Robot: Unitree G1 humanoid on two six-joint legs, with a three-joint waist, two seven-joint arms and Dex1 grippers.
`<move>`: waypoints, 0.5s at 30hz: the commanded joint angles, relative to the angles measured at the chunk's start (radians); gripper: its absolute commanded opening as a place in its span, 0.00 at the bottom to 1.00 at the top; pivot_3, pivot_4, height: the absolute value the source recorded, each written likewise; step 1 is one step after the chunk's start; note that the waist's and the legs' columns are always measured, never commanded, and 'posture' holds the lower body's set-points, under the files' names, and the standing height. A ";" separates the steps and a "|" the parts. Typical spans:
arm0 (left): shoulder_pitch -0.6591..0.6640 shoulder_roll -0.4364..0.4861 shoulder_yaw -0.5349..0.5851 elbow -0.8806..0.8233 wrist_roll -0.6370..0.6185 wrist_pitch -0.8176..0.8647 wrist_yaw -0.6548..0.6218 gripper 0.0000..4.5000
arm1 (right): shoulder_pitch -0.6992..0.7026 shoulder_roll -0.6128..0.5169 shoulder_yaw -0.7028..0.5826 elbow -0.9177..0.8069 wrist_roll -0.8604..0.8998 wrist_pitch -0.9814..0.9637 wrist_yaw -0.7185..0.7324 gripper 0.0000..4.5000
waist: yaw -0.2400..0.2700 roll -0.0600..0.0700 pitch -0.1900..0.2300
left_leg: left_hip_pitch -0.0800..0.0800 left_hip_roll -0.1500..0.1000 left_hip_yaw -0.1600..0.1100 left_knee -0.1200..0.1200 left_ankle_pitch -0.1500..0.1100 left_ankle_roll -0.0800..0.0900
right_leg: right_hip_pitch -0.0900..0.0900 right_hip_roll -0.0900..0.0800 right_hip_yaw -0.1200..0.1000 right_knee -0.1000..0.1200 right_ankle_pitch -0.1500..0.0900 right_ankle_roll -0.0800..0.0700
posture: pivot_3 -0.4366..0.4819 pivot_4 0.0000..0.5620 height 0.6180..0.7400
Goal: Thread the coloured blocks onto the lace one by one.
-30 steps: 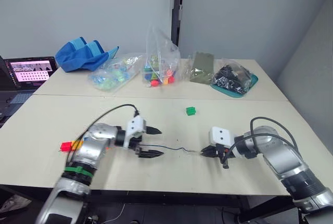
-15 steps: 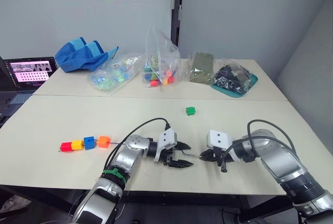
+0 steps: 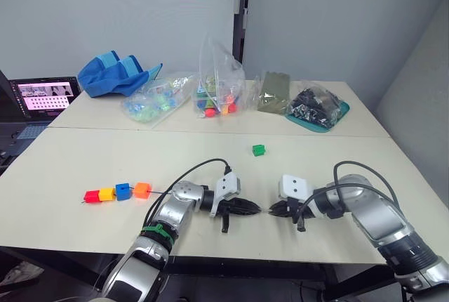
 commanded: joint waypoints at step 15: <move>0.112 0.234 0.195 -0.081 -0.130 0.080 -0.047 0.00 | 0.361 0.248 -0.497 -0.253 0.162 0.024 -0.505 0.95 | -0.042 -0.001 0.000 | 0.003 0.000 0.000 -0.003 0.000 0.000 | 0.000 0.001 0.002 0.001 0.000 -0.001 | 0.48 0.27 1.00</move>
